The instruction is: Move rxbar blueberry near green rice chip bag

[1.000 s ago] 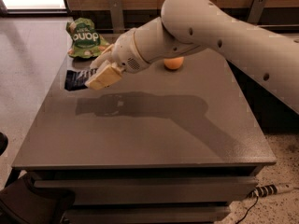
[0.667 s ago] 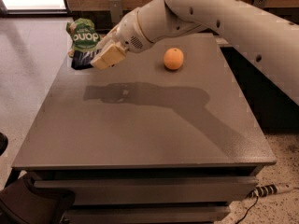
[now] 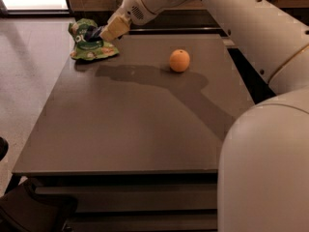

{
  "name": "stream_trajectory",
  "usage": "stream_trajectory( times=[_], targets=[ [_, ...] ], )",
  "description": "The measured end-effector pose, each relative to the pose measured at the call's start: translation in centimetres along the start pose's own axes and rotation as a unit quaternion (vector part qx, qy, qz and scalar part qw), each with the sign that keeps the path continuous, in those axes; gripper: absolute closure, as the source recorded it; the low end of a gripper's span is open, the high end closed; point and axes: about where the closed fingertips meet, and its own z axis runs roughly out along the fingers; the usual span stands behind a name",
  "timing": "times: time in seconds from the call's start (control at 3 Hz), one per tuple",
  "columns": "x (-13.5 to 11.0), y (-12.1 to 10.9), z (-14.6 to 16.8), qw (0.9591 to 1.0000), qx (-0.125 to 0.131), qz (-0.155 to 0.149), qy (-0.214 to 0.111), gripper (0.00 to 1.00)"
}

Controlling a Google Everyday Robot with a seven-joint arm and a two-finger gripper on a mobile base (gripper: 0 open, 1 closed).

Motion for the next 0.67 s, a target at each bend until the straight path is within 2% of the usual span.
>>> stream_trajectory(
  times=[0.33,0.67],
  targets=[
    [1.3,-4.1,1.4,0.9976,0.038,0.044,0.038,1.00],
    [3.7,-6.6,1.1,0.9904,0.084,0.093,0.059,1.00]
  ],
)
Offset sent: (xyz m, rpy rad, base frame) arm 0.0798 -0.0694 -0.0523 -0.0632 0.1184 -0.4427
